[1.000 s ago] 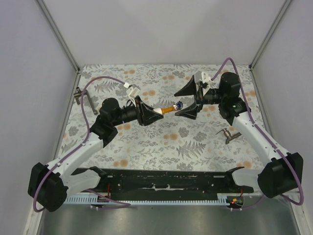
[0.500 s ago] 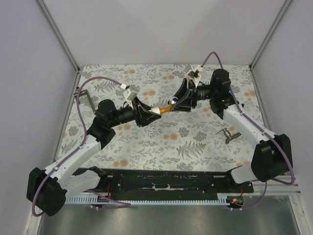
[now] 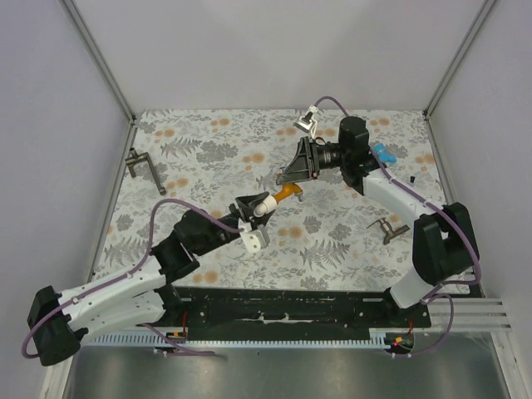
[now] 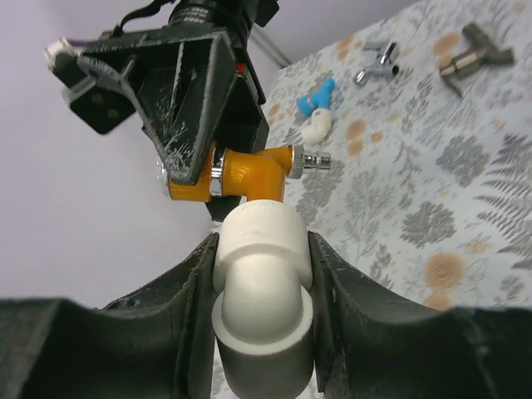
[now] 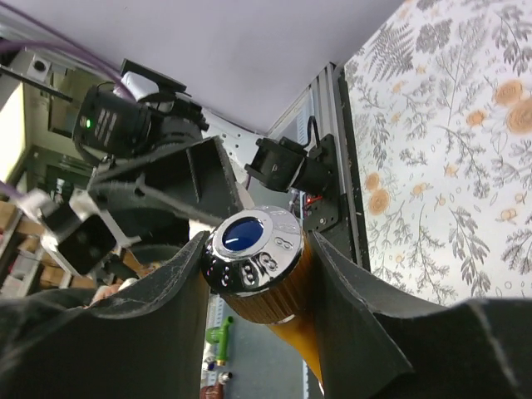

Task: Install the water faucets

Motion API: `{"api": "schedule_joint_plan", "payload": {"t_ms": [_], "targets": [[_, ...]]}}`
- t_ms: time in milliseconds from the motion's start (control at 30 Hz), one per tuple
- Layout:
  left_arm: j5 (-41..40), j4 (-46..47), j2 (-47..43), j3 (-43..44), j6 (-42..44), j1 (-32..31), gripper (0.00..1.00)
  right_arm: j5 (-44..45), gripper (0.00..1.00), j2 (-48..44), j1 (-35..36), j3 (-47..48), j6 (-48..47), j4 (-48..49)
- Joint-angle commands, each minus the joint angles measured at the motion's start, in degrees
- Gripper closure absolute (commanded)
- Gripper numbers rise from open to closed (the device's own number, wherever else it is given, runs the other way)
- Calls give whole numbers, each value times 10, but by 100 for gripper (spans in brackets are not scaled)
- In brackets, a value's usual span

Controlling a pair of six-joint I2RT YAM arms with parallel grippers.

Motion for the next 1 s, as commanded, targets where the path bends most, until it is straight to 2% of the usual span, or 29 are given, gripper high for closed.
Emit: {"api": "schedule_joint_plan", "payload": {"t_ms": [0,67,200,233,333,400,433,567,700,867,967], "targets": [[-129,90,9,-49,251,-38,98,39,100,23,-12,23,93,-19],[-141,111,14,-56,251,-44,98,40,100,31,-12,27,91,-30],[-151,146,2,-75,190,-44,98,43,100,39,-12,32,86,-28],[-155,152,-2,-80,167,-44,98,46,92,41,-14,32,88,-18],[-201,141,-19,-71,25,-42,98,52,63,37,-14,32,102,59],[-214,105,-31,-65,-61,-34,98,59,30,33,-20,32,107,100],[-211,96,-39,-65,-114,-28,98,62,2,30,-24,32,106,117],[-190,69,-68,-71,-279,1,98,62,2,19,-42,21,96,182],[-130,55,-83,-72,-434,66,98,58,2,-3,-51,7,55,198],[7,73,-64,-64,-624,174,98,55,2,-45,-52,-14,-92,127],[83,96,-38,-47,-697,221,98,71,2,-77,-50,-36,-219,50]]}}
